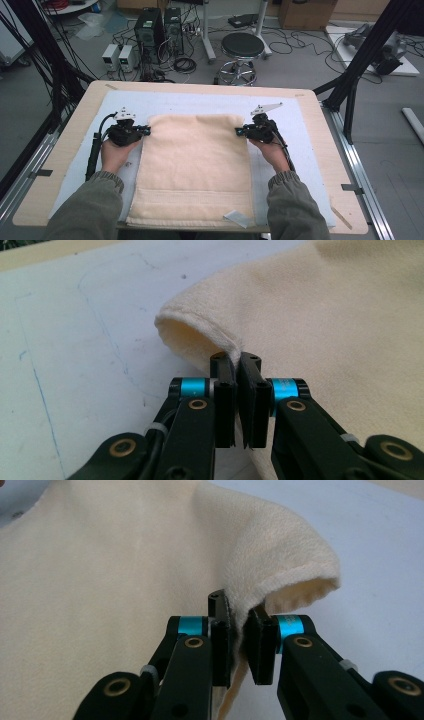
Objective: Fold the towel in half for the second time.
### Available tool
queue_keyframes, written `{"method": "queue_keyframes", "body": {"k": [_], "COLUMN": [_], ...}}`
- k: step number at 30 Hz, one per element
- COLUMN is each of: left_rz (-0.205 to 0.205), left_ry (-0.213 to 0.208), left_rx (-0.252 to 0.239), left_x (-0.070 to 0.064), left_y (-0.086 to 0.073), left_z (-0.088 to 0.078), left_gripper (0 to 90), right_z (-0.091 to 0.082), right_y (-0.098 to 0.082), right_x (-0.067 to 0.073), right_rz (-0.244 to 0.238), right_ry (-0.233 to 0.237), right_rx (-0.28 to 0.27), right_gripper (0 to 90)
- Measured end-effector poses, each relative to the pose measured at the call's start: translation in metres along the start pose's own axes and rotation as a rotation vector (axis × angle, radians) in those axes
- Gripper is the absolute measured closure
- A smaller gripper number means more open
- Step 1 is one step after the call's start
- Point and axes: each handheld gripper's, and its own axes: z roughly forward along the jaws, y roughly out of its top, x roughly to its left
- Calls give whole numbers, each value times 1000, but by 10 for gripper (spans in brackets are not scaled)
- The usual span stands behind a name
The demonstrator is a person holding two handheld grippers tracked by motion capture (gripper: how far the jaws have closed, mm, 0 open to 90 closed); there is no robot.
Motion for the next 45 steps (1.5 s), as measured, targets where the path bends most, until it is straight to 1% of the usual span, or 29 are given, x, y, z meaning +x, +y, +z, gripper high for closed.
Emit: {"method": "queue_keyframes", "body": {"k": [2, 3, 5, 6, 8, 9, 10, 11, 12, 13, 15, 16, 17, 18, 20, 21, 22, 23, 24, 26, 28, 30, 32, 35, 39, 41, 42, 43, 45], "left_rz": [13, 16, 25, 33, 49, 62, 69, 91, 108, 109, 126, 130, 131, 132, 132, 139, 143, 148, 155, 154, 154, 151, 147, 150, 150, 148, 139, 141, 135], "left_ry": [-5, -8, -24, -37, -41, -47, -52, -56, -56, -60, -78, -94, -105, -113, -131, -140, -144, -152, -157, -166, -182, -191, -195, -184, -172, -155, -153, -150, -145], "left_rx": [-15, -21, -37, -48, -66, -74, -83, -80, -91, -98, -104, -109, -108, -107, -96, -82, -76, -64, -51, -35, -19, -6, 3, 1, -17, -21, -27, -30, -45], "left_x": [-2, -3, -6, -8, -11, -14, -17, -20, -24, -27, -33, -36, -38, -40, -43, -45, -46, -48, -49, -51, -52, -53, -52, -51, -50, -47, -46, -45, -42], "left_y": [2, 2, 3, 3, 2, 0, -2, -4, -8, -11, -20, -26, -32, -37, -48, -53, -56, -60, -63, -67, -71, -75, -76, -74, -66, -59, -55, -52, -45], "left_z": [-6, -8, -15, -20, -29, -35, -39, -44, -51, -54, -64, -68, -71, -75, -80, -83, -84, -85, -86, -87, -87, -88, -91, -95, -98, -97, -96, -96, -93], "left_gripper": [853, 853, 853, 854, 854, 855, 856, 856, 856, 856, 856, 856, 855, 855, 855, 855, 856, 856, 856, 851, 839, 800, 747, 687, 602, 560, 538, 522, 497], "right_z": [-5, -8, -13, -17, -24, -29, -35, -38, -43, -48, -54, -56, -57, -59, -59, -58, -57, -57, -56, -54, -53, -53, -57, -64, -71, -70, -69, -69, -68], "right_y": [2, 3, 5, 5, 6, 5, 4, 3, 2, -2, -8, -10, -13, -17, -24, -28, -34, -38, -42, -50, -58, -66, -73, -74, -68, -62, -59, -55, -51], "right_x": [3, 5, 9, 12, 20, 25, 30, 34, 40, 47, 56, 60, 64, 69, 73, 75, 77, 79, 80, 82, 81, 78, 74, 71, 69, 68, 66, 65, 62], "right_rz": [-12, -28, -41, -46, -70, -79, -99, -112, -121, -141, -163, -167, -185, -196, -178, -186, -173, -162, -163, -163, -141, -112, -86, -62, -67, -73, -79, -69, -74], "right_ry": [7, 7, 18, 24, 35, 42, 55, 62, 67, 73, 80, 91, 93, 94, 120, 120, 128, 133, 137, 145, 149, 147, 139, 119, 90, 67, 60, 56, 50], "right_rx": [-13, -19, -31, -35, -37, -45, -64, -69, -67, -65, -55, -19, 2, -3, 28, 42, 58, 61, 64, 74, 79, 91, 79, 52, 13, 8, -3, -9, -21], "right_gripper": [826, 826, 826, 826, 826, 826, 826, 826, 826, 826, 825, 825, 825, 825, 824, 822, 821, 820, 818, 806, 773, 702, 652, 573, 489, 461, 452, 440, 432]}}
